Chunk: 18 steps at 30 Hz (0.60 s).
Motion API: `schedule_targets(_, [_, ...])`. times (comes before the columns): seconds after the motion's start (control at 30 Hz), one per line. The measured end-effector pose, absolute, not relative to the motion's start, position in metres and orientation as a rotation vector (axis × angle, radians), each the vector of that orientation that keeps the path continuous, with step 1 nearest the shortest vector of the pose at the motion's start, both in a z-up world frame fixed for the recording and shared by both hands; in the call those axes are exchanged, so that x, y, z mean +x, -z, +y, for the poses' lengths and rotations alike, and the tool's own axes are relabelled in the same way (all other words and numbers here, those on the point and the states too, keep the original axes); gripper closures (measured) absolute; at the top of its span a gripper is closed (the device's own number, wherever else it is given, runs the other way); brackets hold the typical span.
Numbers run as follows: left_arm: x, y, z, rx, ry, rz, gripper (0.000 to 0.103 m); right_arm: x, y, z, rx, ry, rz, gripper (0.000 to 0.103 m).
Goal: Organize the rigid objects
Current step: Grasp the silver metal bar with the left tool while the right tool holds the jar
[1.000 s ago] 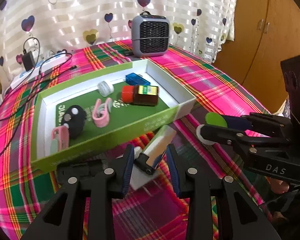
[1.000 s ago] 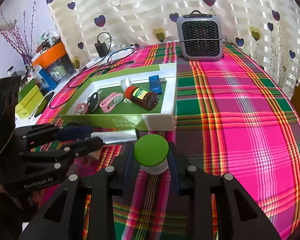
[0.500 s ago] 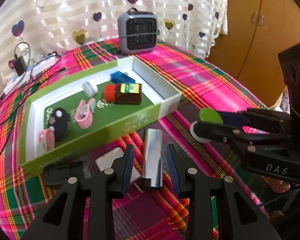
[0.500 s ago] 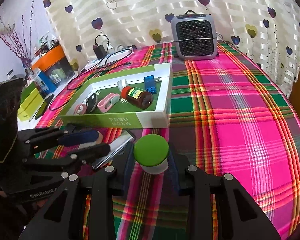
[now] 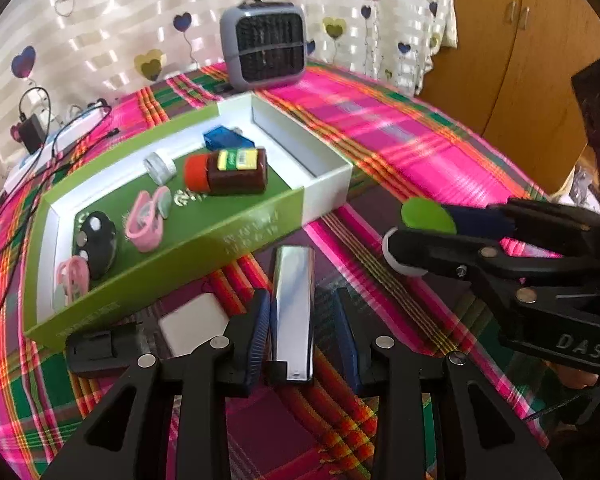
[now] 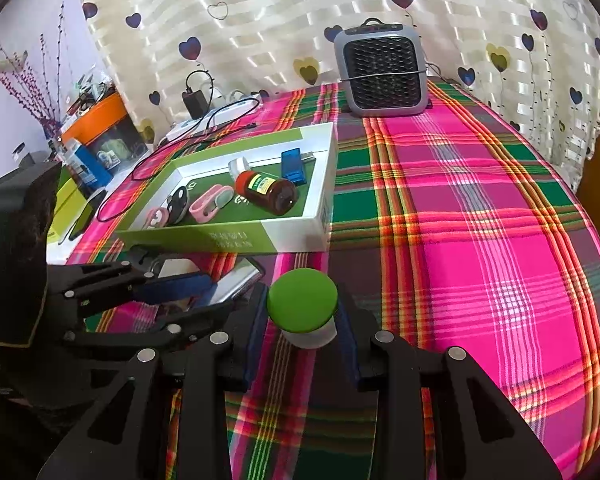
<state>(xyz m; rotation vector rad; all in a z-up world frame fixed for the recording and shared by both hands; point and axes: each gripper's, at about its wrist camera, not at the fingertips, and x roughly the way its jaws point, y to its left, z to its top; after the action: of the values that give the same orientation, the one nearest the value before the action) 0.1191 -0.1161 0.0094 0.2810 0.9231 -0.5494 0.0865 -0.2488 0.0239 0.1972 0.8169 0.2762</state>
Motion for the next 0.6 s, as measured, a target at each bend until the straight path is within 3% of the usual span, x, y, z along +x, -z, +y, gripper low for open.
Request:
schedule_targets(0.5, [0.1195, -0.0081, -0.1160, 0.259, 0.531, 0.916, 0.072, 0.0864, -0.0232, -0.2527, 0.206, -0.276, 0.817, 0.069])
schedule_targets(0.6, [0.1196, -0.0082, -0.1158, 0.256, 0.525, 0.917, 0.076, 0.0862, -0.0229, -0.2527, 0.206, -0.276, 0.819, 0.069])
